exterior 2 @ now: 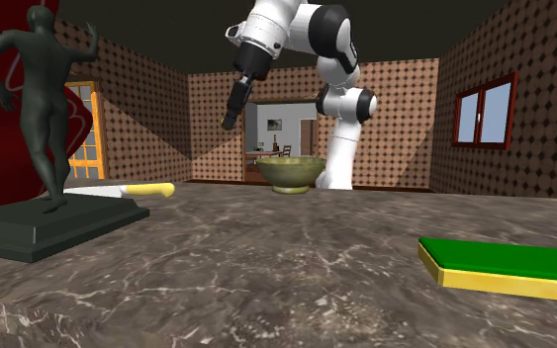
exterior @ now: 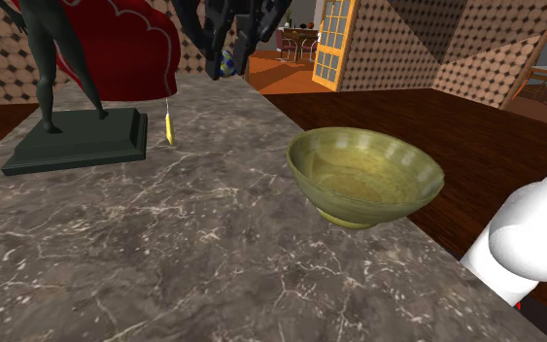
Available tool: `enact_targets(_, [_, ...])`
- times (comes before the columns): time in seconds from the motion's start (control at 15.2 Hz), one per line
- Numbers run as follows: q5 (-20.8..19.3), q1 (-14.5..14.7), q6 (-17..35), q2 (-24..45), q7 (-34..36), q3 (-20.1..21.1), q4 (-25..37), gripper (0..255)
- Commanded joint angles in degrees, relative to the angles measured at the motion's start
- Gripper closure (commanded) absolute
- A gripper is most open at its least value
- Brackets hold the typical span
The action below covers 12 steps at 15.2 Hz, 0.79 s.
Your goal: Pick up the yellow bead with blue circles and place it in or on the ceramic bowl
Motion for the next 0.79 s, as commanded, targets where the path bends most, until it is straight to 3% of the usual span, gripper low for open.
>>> enact_targets(0.0, [5.81,1.65,0.81,-7.45,-3.16,-4.69,-5.46,255])
enact_targets(0.33, [11.96,7.66,-0.54,-19.75,-6.7,-12.44,-14.9,255])
enact_targets(0.73, [15.83,14.76,-5.45,-33.63,-8.79,-18.92,-24.05,255])
